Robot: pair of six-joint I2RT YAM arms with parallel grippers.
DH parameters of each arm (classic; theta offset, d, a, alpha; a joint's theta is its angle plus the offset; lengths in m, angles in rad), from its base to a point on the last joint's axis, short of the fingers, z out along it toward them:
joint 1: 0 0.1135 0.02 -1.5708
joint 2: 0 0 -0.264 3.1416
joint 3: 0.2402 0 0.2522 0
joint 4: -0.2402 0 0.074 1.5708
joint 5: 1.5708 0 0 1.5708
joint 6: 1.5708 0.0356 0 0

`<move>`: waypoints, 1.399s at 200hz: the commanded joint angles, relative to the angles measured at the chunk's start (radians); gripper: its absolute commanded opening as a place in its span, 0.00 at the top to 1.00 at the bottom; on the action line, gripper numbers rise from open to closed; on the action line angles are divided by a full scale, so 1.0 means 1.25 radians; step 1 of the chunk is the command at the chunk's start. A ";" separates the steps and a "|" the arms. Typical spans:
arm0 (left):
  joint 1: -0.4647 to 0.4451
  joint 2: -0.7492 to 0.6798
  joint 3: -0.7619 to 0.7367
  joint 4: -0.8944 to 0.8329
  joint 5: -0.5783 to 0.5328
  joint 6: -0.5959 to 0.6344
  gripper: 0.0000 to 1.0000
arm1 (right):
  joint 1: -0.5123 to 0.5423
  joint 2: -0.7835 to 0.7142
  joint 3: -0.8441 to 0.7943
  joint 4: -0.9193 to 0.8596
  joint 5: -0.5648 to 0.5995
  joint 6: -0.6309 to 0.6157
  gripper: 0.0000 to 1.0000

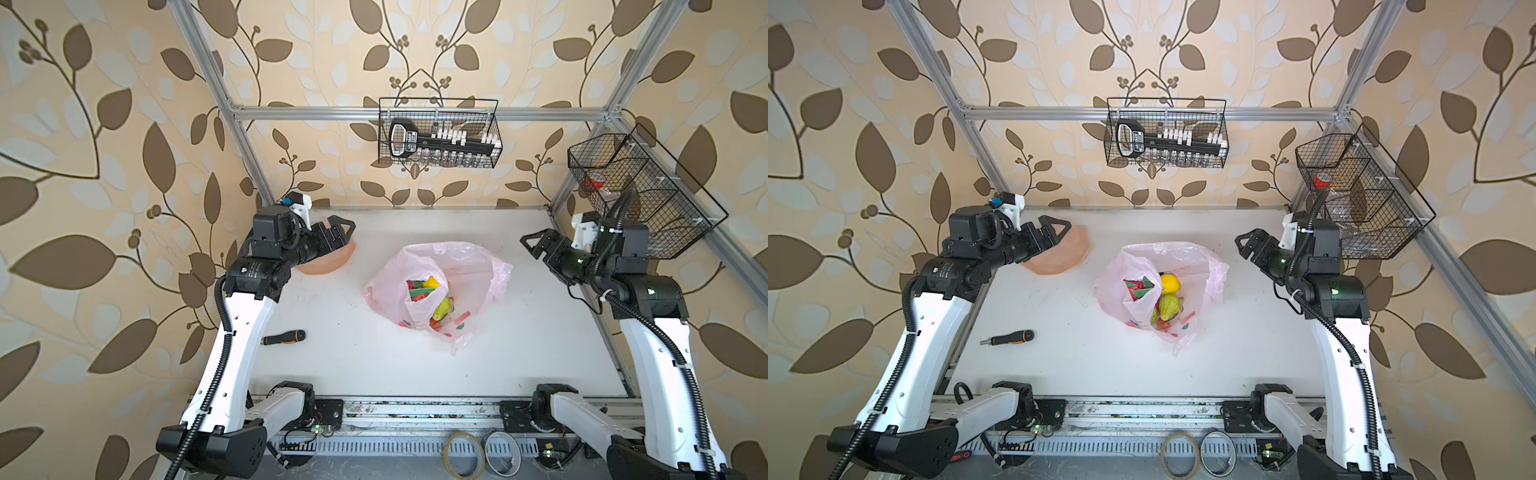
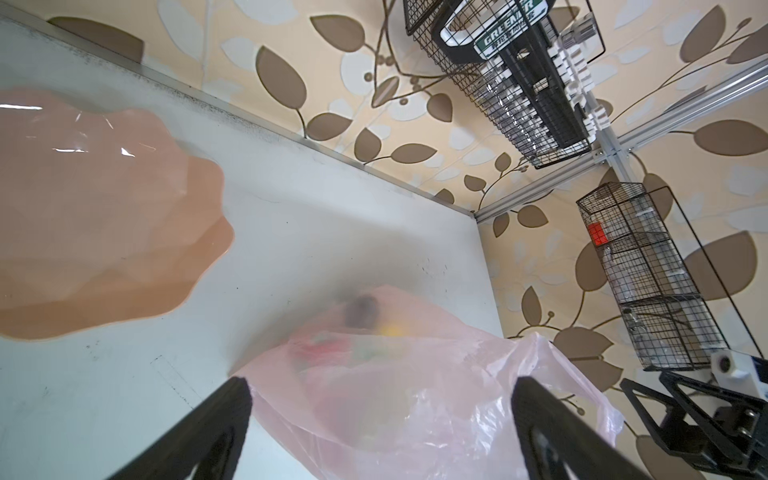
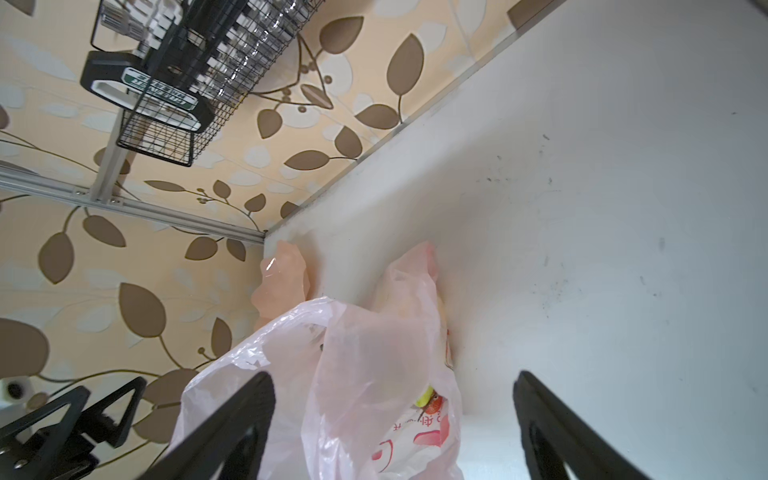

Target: Place the fruits into the plastic bag

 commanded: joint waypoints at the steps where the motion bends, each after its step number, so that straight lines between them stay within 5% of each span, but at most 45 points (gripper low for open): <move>1: 0.006 -0.018 -0.007 0.013 -0.050 0.052 0.01 | -0.005 -0.018 0.000 -0.015 0.097 -0.075 0.05; 58: 0.017 -0.034 -0.194 0.188 -0.280 0.162 0.01 | -0.021 0.010 -0.187 0.247 0.318 -0.168 0.00; 107: 0.166 -0.030 -0.482 0.560 -0.343 0.264 0.01 | -0.061 0.068 -0.450 0.645 0.444 -0.277 0.00; 136: 0.180 -0.039 -0.680 0.756 -0.284 0.355 0.01 | -0.062 0.030 -0.690 0.969 0.410 -0.366 0.00; 166: 0.180 -0.077 -0.806 0.842 -0.268 0.349 0.01 | -0.061 -0.002 -0.793 1.018 0.407 -0.401 0.00; 199: 0.181 0.036 -0.856 1.018 -0.216 0.322 0.01 | -0.063 -0.081 -0.999 1.274 0.378 -0.402 0.00; 245: 0.178 0.323 -0.848 1.268 -0.023 0.373 0.01 | -0.020 0.124 -1.042 1.558 0.348 -0.393 0.00; 269: 0.170 0.311 -0.814 1.174 -0.019 0.390 0.01 | 0.063 0.284 -1.051 1.748 0.425 -0.462 0.00; 280: 0.167 0.326 -0.799 1.165 -0.024 0.389 0.01 | 0.061 0.252 -1.015 1.606 0.446 -0.443 0.00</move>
